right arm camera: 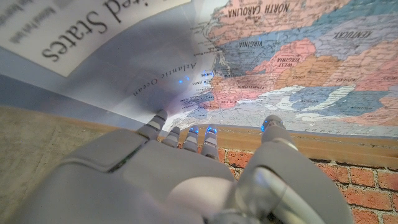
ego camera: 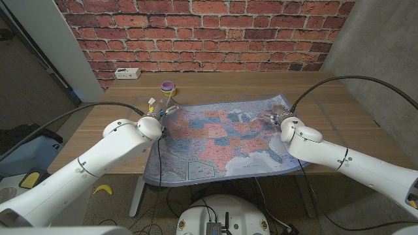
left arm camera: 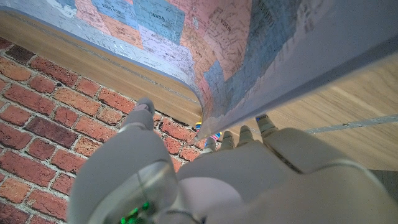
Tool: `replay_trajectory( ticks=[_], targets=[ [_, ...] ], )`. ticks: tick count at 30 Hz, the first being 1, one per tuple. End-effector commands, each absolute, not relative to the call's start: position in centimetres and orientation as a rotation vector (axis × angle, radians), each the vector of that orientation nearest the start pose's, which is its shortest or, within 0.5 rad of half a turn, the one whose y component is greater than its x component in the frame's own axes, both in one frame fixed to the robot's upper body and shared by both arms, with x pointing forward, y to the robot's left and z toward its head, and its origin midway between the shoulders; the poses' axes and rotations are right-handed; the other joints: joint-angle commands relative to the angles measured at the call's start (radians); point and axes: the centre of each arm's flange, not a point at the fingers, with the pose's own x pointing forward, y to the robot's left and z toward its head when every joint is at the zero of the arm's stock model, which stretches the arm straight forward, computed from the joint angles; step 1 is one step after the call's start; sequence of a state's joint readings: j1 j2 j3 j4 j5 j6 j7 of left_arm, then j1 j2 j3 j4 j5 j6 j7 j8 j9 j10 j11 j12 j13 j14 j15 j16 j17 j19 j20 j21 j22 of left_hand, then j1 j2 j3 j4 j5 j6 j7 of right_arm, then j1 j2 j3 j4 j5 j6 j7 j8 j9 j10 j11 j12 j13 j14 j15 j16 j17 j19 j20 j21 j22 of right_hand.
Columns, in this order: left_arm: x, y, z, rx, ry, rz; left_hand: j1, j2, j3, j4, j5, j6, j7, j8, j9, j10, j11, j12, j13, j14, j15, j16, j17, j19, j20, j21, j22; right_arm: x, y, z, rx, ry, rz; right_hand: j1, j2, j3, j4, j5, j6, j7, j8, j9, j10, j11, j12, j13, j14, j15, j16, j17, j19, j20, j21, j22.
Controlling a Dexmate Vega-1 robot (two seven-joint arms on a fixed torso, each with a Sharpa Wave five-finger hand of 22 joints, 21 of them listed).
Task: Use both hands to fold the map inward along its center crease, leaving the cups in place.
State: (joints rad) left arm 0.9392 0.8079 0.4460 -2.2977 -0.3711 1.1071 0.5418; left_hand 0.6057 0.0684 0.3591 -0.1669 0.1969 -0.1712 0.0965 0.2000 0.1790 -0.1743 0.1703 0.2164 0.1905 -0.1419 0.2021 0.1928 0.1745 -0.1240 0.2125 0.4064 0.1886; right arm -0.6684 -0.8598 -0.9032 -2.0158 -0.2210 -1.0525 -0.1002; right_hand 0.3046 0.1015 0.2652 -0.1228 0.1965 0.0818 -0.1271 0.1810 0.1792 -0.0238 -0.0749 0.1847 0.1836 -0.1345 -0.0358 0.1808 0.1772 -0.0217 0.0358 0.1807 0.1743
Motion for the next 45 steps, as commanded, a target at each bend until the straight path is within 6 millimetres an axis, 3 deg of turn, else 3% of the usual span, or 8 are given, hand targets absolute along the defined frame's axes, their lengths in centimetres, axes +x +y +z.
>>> replay_trajectory(
  ticks=[1,4,8,13,17,24,31,45],
  targets=[
    [51.7,24.0,-1.8,0.738,0.056,0.289,0.058,-0.011,0.016,-0.004,0.001,-0.124,0.067,0.016,0.001,-0.014,0.041,0.023,0.000,0.061,0.001,0.007,-0.001,0.051,0.005,-0.007,0.000,58.7,-23.2,-4.5,-1.268,-0.059,-0.173,0.010,-0.001,0.001,-0.008,-0.001,-0.004,-0.002,0.006,0.004,-0.009,-0.004,0.003,0.005,-0.003,-0.019,0.003,0.002,0.006,0.007,0.004,0.002],
    [51.7,24.2,-1.9,0.703,0.085,0.282,0.097,-0.025,0.019,0.001,-0.002,-0.063,0.098,0.018,0.002,0.046,0.048,0.024,-0.001,0.120,0.002,0.006,-0.002,0.101,0.007,-0.016,-0.001,58.6,-23.2,-4.3,-1.268,-0.064,-0.173,0.012,0.000,0.002,-0.008,-0.001,-0.004,-0.003,0.006,0.004,-0.010,-0.005,0.003,0.005,-0.001,-0.021,0.005,0.002,0.010,0.007,0.007,0.002],
    [51.8,24.6,-2.2,0.671,0.110,0.283,0.165,-0.035,0.009,0.012,-0.003,0.109,0.107,0.012,0.009,0.215,0.042,0.011,0.000,0.285,-0.022,0.003,-0.003,0.313,0.008,-0.040,0.005,58.7,-23.1,-4.2,-1.269,-0.066,-0.167,0.012,0.000,0.002,-0.009,-0.001,-0.004,-0.004,0.006,0.004,-0.009,-0.005,0.004,0.005,0.000,-0.021,0.005,0.002,0.012,0.006,0.008,0.002],
    [51.8,25.1,-2.4,0.641,0.118,0.340,0.218,-0.039,-0.005,0.010,0.011,0.402,0.103,0.054,0.019,0.500,-0.020,0.057,0.009,0.582,-0.123,0.030,-0.002,0.642,0.006,0.048,0.012,58.9,-23.0,-4.3,-1.268,-0.062,-0.151,0.013,0.000,0.002,-0.010,-0.001,-0.005,-0.004,0.006,0.004,-0.010,-0.006,0.004,0.005,0.001,-0.021,0.006,0.002,0.013,0.007,0.009,0.002],
    [51.8,25.3,-2.5,0.623,0.119,0.391,0.229,0.021,0.037,0.018,0.027,0.760,0.068,0.142,0.032,0.828,-0.114,0.145,0.035,0.913,-0.231,0.085,0.004,0.755,0.000,0.093,0.014,59.0,-22.9,-4.4,-1.267,-0.060,-0.145,0.014,0.000,0.002,-0.010,0.000,-0.005,-0.004,0.006,0.004,-0.008,-0.006,0.005,0.005,0.002,-0.021,0.007,0.002,0.016,0.006,0.011,0.002],
    [51.6,25.7,-2.6,0.584,0.083,0.448,0.260,0.135,0.142,0.045,0.061,1.097,0.001,0.335,0.117,1.182,-0.229,0.304,0.147,1.287,-0.334,0.258,0.121,0.770,-0.013,0.123,0.019,59.3,-23.4,-4.6,-1.267,-0.019,-0.166,0.015,0.001,0.002,-0.010,0.000,-0.003,-0.005,0.007,0.004,-0.011,-0.008,0.004,0.005,0.002,-0.021,0.007,0.002,0.023,0.007,0.014,0.002],
    [50.5,25.9,-1.9,0.601,0.021,0.532,0.311,0.129,0.158,0.051,0.070,1.036,-0.025,0.420,0.253,1.203,-0.243,0.398,0.298,1.296,-0.352,0.387,0.300,0.737,-0.050,0.156,0.044,59.4,-24.3,-4.8,-1.258,0.027,-0.216,0.006,0.012,0.001,-0.001,-0.001,0.004,-0.011,0.010,0.005,-0.022,-0.011,0.002,0.005,-0.012,-0.027,0.005,0.005,0.016,-0.003,0.012,0.003],
    [49.1,27.5,1.3,0.730,-0.050,0.625,0.346,0.121,0.138,0.052,0.089,1.009,-0.024,0.493,0.370,1.160,-0.247,0.477,0.440,1.229,-0.350,0.464,0.445,0.665,-0.064,0.191,0.077,59.2,-25.4,-5.8,-1.253,0.092,-0.243,0.002,0.013,-0.002,0.003,-0.002,0.002,-0.013,0.009,0.005,-0.030,-0.018,0.001,0.005,-0.020,-0.026,0.005,0.005,0.009,-0.002,0.011,0.003]
  ],
)
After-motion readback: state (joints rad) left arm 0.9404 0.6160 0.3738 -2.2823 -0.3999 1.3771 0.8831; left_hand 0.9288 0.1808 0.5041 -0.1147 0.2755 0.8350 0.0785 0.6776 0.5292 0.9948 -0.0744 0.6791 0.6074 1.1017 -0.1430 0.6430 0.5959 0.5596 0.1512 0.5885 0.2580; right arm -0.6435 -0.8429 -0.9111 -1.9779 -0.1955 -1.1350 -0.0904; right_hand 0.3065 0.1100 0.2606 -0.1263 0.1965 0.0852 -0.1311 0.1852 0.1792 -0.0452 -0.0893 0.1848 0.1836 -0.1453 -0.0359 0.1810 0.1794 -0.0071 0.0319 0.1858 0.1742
